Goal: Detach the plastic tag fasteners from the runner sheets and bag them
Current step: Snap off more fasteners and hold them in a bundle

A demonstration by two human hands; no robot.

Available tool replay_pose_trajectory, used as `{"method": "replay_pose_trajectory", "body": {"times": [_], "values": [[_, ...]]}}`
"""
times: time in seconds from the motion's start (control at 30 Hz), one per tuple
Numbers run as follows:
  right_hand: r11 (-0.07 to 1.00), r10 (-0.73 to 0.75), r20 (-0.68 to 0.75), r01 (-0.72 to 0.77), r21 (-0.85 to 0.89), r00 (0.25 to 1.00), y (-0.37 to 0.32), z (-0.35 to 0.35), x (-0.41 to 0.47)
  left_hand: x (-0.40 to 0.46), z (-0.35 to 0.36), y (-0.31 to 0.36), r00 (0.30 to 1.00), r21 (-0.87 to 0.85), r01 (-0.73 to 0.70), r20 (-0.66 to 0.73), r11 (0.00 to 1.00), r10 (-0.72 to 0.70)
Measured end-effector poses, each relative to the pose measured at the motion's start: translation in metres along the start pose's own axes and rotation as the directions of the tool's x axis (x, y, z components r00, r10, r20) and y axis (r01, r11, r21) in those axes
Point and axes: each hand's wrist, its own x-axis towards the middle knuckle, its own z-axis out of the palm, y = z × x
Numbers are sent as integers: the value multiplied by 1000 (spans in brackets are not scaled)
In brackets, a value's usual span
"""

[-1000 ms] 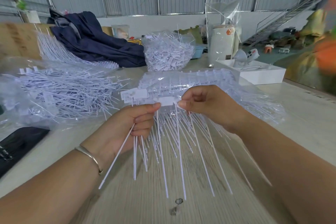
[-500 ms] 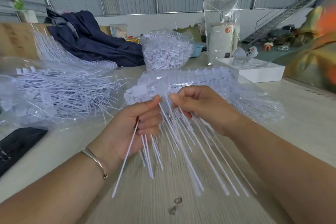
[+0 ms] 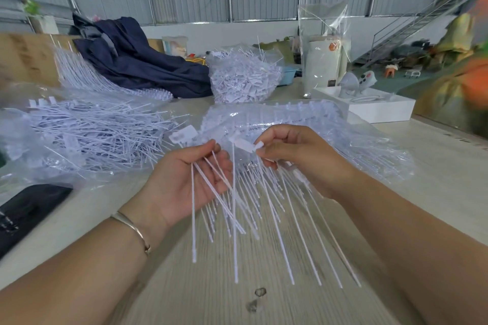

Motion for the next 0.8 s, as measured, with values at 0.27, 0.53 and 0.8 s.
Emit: {"method": "replay_pose_trajectory", "body": {"times": [0.27, 0.53, 0.8], "values": [[996, -5, -17, 4, -90, 1000, 3, -3, 1, 1, -1, -1, 994, 233, -109, 28, 966, 106], [963, -80, -26, 71, -260, 996, 3, -1, 1, 3, 2, -7, 985, 405, -107, -83, 908, 153], [933, -106, -25, 91, -349, 994, 9, -5, 2, 1, 1, -9, 985, 461, -17, -142, 887, 93]]}}
